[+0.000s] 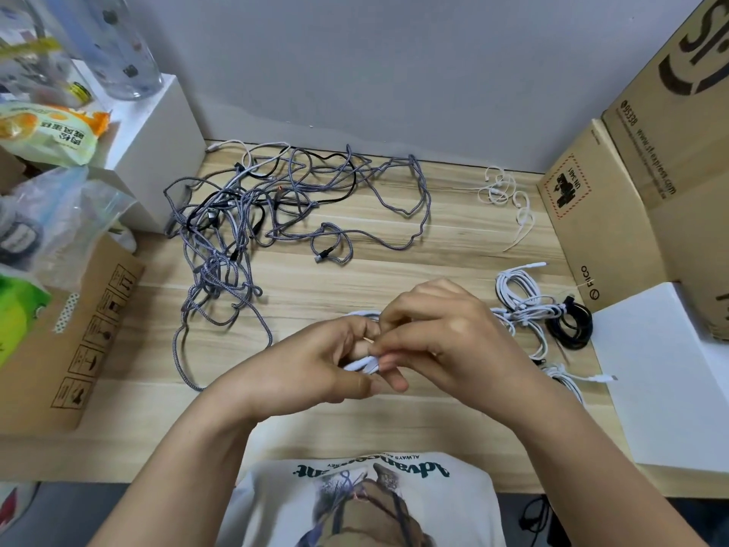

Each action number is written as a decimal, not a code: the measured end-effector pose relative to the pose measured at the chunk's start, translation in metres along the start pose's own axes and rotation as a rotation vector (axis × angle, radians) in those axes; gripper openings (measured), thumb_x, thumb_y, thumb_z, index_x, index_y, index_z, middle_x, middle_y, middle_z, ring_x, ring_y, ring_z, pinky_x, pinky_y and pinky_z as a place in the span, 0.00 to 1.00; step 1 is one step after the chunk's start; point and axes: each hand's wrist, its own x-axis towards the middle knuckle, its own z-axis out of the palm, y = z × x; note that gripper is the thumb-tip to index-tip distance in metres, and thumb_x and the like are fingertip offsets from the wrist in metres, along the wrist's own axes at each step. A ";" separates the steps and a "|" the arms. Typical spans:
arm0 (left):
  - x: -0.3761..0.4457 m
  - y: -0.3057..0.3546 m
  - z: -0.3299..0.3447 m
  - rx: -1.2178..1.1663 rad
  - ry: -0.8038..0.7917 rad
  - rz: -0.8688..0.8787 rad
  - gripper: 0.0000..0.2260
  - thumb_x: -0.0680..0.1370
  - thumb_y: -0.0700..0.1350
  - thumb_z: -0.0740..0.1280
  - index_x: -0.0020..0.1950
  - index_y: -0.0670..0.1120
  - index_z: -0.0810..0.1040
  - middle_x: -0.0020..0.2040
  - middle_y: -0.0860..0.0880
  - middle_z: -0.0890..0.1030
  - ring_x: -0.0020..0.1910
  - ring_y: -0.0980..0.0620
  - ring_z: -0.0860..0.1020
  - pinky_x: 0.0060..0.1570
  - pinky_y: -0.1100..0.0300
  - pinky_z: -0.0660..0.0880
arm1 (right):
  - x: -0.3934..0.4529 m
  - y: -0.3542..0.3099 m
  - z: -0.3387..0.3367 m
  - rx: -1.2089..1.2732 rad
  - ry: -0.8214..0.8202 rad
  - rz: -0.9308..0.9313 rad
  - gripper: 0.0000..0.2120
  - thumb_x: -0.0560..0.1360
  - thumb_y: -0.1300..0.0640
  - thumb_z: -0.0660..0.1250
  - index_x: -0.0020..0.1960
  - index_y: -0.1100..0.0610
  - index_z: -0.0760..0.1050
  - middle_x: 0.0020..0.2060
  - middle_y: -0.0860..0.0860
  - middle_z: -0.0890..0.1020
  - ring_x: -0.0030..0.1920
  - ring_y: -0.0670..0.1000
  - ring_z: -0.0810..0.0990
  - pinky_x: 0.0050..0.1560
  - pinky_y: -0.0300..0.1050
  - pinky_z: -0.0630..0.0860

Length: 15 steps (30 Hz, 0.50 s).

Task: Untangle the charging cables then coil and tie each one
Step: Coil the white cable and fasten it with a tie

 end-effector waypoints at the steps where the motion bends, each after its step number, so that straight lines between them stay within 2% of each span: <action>1: -0.001 -0.001 -0.001 0.002 -0.007 -0.014 0.09 0.72 0.35 0.63 0.51 0.40 0.70 0.48 0.48 0.83 0.38 0.51 0.67 0.29 0.70 0.63 | -0.001 0.000 0.000 0.007 -0.008 0.002 0.09 0.72 0.51 0.68 0.40 0.54 0.84 0.37 0.47 0.80 0.37 0.50 0.76 0.43 0.43 0.69; 3: -0.001 -0.004 -0.003 -0.017 -0.027 -0.033 0.12 0.72 0.37 0.63 0.53 0.36 0.69 0.50 0.47 0.83 0.35 0.54 0.64 0.28 0.70 0.62 | -0.003 -0.001 0.000 0.011 -0.016 -0.004 0.08 0.72 0.51 0.68 0.40 0.53 0.84 0.38 0.47 0.80 0.37 0.49 0.75 0.43 0.44 0.69; 5: -0.001 -0.006 -0.005 -0.032 -0.063 -0.016 0.12 0.72 0.35 0.62 0.54 0.34 0.69 0.50 0.47 0.83 0.34 0.56 0.65 0.29 0.70 0.63 | -0.005 -0.002 0.000 0.010 -0.021 -0.005 0.07 0.72 0.52 0.68 0.40 0.52 0.84 0.38 0.46 0.80 0.37 0.49 0.76 0.43 0.45 0.70; 8: -0.001 -0.008 -0.006 -0.049 -0.100 0.029 0.08 0.73 0.33 0.61 0.52 0.39 0.71 0.43 0.57 0.81 0.34 0.61 0.69 0.31 0.69 0.66 | -0.008 -0.003 0.003 -0.005 0.003 0.002 0.07 0.72 0.52 0.68 0.40 0.52 0.83 0.38 0.46 0.80 0.38 0.49 0.76 0.44 0.46 0.69; 11: 0.000 -0.008 -0.005 -0.049 -0.119 0.047 0.06 0.74 0.35 0.60 0.50 0.41 0.71 0.39 0.61 0.80 0.35 0.61 0.70 0.32 0.69 0.67 | -0.012 -0.002 0.004 0.001 0.042 0.017 0.07 0.73 0.51 0.68 0.41 0.52 0.83 0.38 0.46 0.81 0.38 0.49 0.77 0.45 0.45 0.68; 13: 0.000 -0.008 -0.004 -0.017 -0.105 0.056 0.07 0.76 0.38 0.60 0.53 0.41 0.73 0.43 0.58 0.81 0.36 0.60 0.70 0.32 0.69 0.67 | -0.015 -0.002 0.005 0.016 0.039 0.050 0.08 0.73 0.51 0.67 0.41 0.53 0.83 0.38 0.45 0.81 0.38 0.48 0.76 0.46 0.44 0.67; 15: 0.001 -0.008 -0.004 0.023 -0.082 0.045 0.12 0.77 0.40 0.60 0.56 0.36 0.73 0.47 0.54 0.82 0.35 0.59 0.69 0.31 0.68 0.66 | -0.016 -0.003 0.006 0.088 0.021 0.145 0.08 0.72 0.50 0.67 0.41 0.52 0.82 0.39 0.43 0.80 0.39 0.46 0.75 0.47 0.43 0.66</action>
